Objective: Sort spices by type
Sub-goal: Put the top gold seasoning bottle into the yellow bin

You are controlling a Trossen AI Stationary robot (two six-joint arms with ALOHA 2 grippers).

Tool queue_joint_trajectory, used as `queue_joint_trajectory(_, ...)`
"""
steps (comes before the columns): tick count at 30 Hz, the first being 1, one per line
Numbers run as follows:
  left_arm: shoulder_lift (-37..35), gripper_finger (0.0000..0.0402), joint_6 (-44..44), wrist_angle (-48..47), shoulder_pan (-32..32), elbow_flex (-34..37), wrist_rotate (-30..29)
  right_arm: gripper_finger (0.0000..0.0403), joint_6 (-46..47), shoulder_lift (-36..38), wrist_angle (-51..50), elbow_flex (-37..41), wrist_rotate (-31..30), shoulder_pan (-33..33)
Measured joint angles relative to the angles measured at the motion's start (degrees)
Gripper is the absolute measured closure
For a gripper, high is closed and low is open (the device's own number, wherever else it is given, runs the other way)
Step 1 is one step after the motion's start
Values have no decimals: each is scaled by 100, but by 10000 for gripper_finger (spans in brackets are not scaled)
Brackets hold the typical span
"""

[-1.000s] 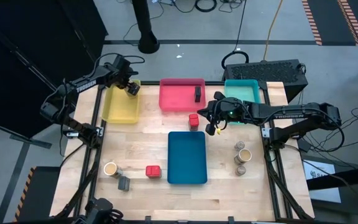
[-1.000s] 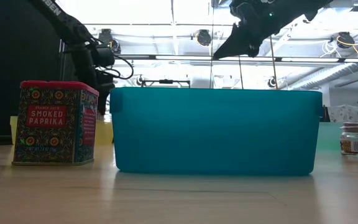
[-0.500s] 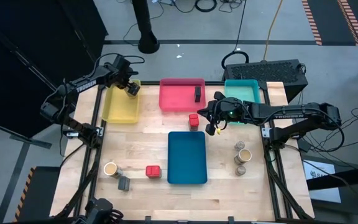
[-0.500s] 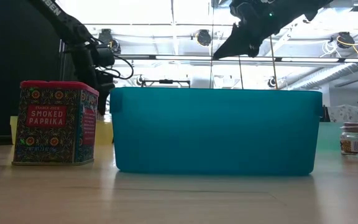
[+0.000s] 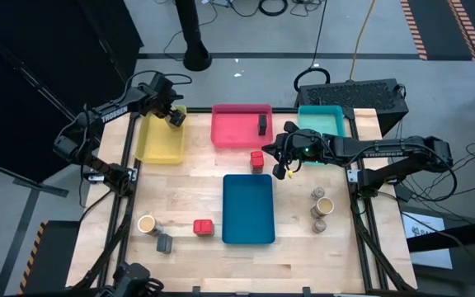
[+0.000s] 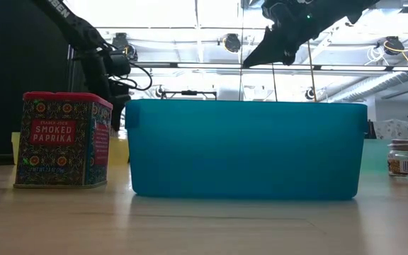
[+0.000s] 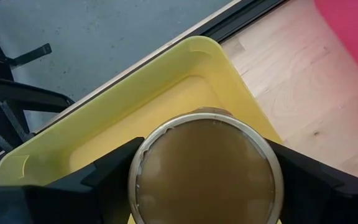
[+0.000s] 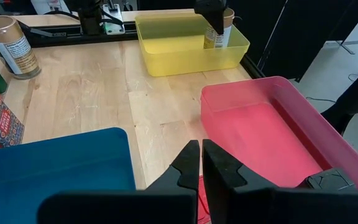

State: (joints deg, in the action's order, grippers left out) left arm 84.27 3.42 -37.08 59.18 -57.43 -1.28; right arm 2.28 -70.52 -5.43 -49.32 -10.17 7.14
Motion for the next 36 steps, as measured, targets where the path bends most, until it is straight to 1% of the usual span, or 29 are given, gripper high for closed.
queue_joint_trajectory(12, 0, 100, 37, -352, 0, -4, 2, 403, 0, 0, 0, 0, 0, 1)
queue_joint_trajectory(17, 0, 99, 35, -235, 0, -4, 18, 403, 1, 0, 0, 0, 0, 1)
queue_joint_trajectory(25, -2, 58, 34, -208, -2, -9, 58, 403, 2, 0, 2, 1, 0, 1)
queue_joint_trajectory(28, -9, 52, 47, -64, -2, -14, 19, 403, 2, 0, 1, 0, 0, 0)
queue_joint_trajectory(31, -141, 52, 327, -108, -2, -153, -87, 403, 2, 0, 2, 2, -2, 1)
queue_joint_trajectory(34, -446, 52, 586, -25, -3, -317, -399, 403, 2, 0, 2, 0, -28, 1)
queue_joint_trajectory(36, -697, 52, 630, -16, 0, -393, -474, 403, 2, 0, 2, 0, -28, -1)
